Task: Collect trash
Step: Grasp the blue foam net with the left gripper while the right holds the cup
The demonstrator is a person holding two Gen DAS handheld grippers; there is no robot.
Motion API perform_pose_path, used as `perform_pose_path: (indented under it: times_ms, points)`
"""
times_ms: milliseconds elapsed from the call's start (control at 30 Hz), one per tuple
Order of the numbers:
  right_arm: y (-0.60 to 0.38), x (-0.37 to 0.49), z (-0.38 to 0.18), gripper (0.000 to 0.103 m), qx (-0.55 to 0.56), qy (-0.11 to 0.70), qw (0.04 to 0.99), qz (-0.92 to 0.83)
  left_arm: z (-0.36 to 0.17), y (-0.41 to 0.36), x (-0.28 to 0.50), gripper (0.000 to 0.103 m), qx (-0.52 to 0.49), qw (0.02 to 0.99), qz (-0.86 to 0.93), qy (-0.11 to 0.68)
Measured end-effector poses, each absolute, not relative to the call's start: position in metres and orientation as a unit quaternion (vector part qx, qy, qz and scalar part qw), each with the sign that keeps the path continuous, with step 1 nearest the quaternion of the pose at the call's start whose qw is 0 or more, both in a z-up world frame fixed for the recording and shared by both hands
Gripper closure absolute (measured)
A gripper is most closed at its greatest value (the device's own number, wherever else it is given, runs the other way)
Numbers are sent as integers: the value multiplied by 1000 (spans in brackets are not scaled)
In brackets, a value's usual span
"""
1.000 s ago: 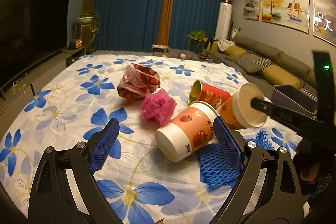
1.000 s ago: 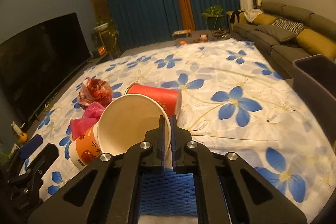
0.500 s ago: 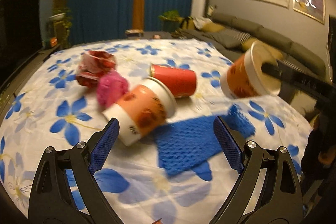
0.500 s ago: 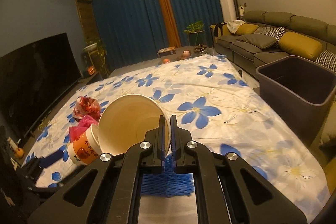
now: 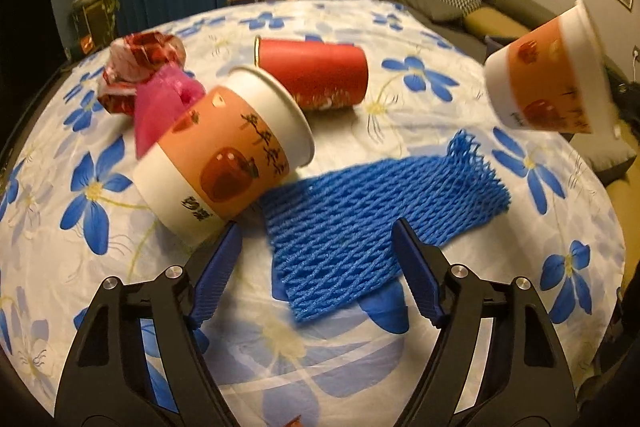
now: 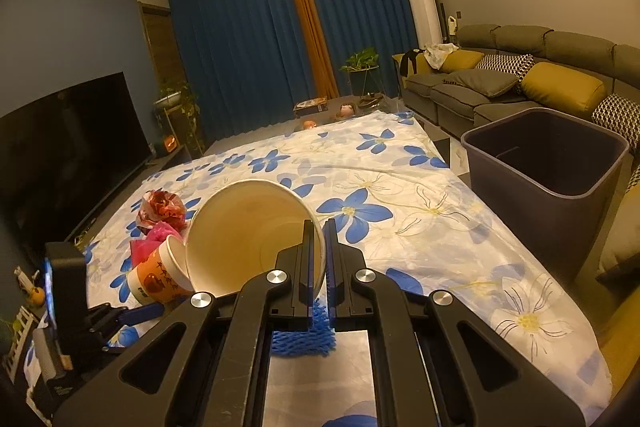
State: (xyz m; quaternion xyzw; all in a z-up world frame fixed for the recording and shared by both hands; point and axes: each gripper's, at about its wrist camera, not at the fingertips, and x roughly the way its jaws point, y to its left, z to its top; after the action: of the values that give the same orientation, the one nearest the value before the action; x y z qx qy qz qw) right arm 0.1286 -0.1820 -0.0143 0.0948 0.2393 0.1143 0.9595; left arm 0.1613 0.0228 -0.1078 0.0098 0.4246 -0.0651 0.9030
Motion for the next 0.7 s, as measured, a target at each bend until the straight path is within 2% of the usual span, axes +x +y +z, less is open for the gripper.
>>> perform_pose_path:
  times_ms: [167, 267, 333, 367, 400, 433, 700]
  points:
    - [-185, 125, -13, 97, 98, 236, 960, 116, -111, 21, 164, 32, 13, 897, -66, 436]
    - [-185, 124, -13, 97, 97, 236, 960, 115, -109, 17, 162, 51, 21, 899, -76, 431]
    - [-185, 124, -13, 97, 97, 237, 960, 115, -108, 13, 162, 67, 19, 899, -85, 429]
    - [-187, 122, -13, 97, 97, 237, 960, 114, -108, 11, 162, 71, 19, 899, -89, 428]
    - [-188, 122, -13, 97, 97, 237, 960, 113, -107, 9, 161, 84, 16, 898, -99, 428]
    - [-189, 121, -13, 97, 97, 237, 960, 112, -107, 7, 161, 92, 14, 898, -107, 427]
    - [-199, 116, -11, 97, 99, 233, 962, 98, -95, -6, 149, 96, 5, 909, -129, 396]
